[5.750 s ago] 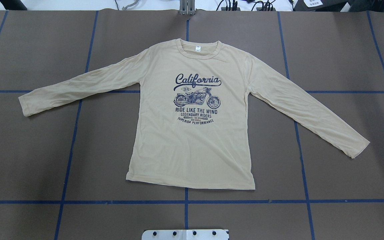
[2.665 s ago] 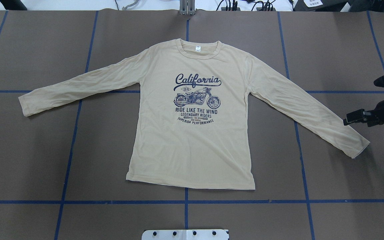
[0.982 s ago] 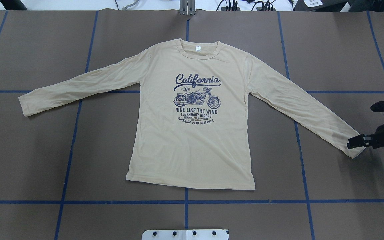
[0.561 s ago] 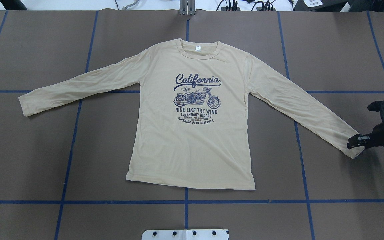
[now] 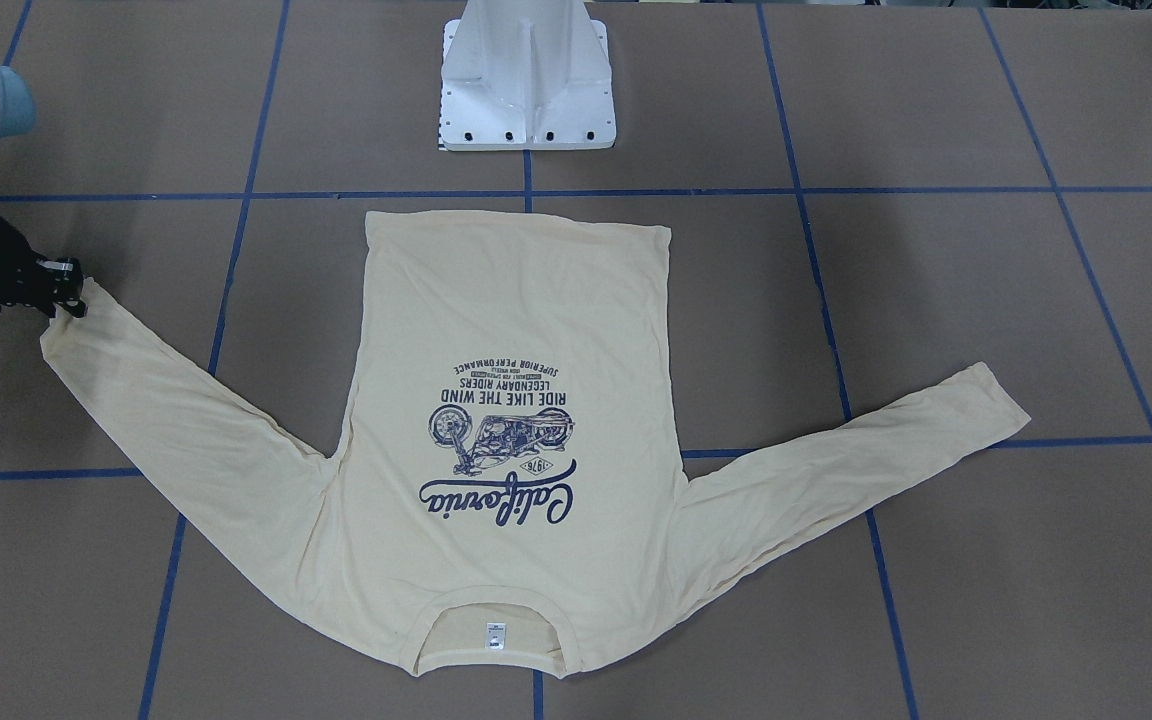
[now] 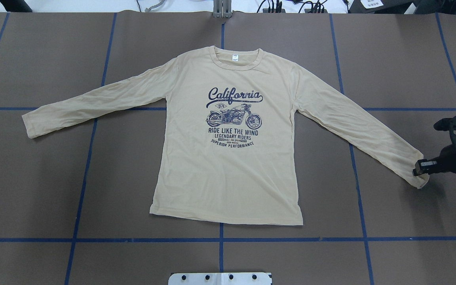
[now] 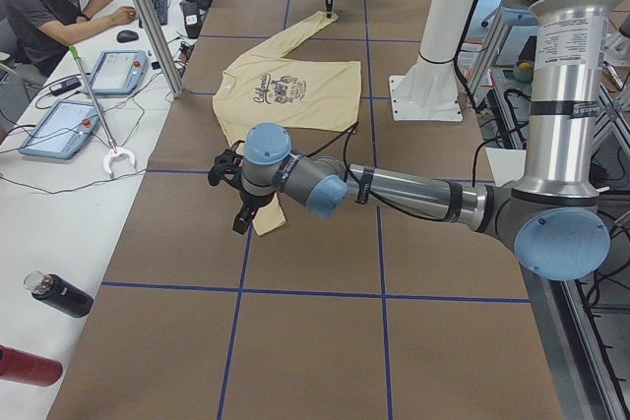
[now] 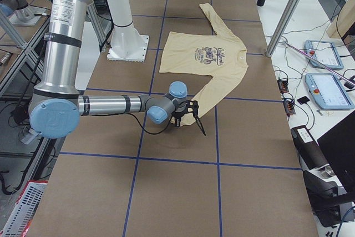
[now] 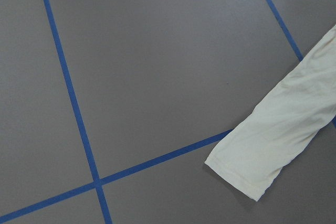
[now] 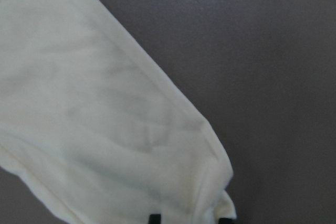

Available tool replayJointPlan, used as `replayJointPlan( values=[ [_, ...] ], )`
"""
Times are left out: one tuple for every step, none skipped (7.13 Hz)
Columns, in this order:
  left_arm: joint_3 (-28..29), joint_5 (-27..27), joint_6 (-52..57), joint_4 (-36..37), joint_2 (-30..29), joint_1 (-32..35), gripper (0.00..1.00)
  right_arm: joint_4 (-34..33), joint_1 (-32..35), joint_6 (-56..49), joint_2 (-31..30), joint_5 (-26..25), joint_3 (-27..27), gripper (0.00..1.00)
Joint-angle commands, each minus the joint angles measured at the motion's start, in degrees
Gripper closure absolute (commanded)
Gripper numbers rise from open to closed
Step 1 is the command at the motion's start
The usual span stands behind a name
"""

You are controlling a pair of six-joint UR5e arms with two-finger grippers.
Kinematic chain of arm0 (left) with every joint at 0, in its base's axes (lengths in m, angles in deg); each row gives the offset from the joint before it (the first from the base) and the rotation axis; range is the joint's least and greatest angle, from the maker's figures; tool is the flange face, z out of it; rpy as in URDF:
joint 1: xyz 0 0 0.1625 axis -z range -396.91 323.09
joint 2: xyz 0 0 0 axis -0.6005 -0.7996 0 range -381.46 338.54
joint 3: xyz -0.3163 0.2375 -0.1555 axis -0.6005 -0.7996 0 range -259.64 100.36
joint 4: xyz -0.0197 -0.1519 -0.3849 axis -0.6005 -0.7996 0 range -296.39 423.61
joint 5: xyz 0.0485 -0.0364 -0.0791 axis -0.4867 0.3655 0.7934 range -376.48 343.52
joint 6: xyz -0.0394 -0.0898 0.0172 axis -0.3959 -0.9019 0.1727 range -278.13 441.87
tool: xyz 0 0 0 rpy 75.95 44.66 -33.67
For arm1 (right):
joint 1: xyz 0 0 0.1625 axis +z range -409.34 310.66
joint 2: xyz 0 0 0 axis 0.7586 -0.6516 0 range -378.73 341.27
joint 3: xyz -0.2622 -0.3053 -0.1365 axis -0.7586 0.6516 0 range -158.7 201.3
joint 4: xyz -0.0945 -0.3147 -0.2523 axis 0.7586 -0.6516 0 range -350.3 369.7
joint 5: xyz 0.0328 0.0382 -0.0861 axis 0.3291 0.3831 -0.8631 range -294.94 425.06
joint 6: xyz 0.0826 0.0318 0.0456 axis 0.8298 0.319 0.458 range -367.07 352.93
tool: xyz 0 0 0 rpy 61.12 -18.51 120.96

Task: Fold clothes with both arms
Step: 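Move the right gripper down to the cuff of the nearby sleeve and grasp it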

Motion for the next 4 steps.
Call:
replayJointPlan(
  values=[
    [0.34,0.00,0.00,0.00,0.00,-0.03,0.00,-0.39,0.03,-0.04,0.15,0.73,-1.83,1.00],
    [0.35,0.00,0.00,0.00,0.00,-0.03,0.00,-0.66,0.20,0.22,0.07,0.64,-3.40,1.00],
    [0.35,0.00,-0.09,0.00,0.00,-0.03,0.00,-0.75,0.90,0.48,0.76,0.81,-4.90,1.00],
    [0.43,0.00,-0.09,0.00,0.00,-0.03,0.00,-0.83,3.52,1.27,5.12,4.38,-4.91,1.00]
  ],
)
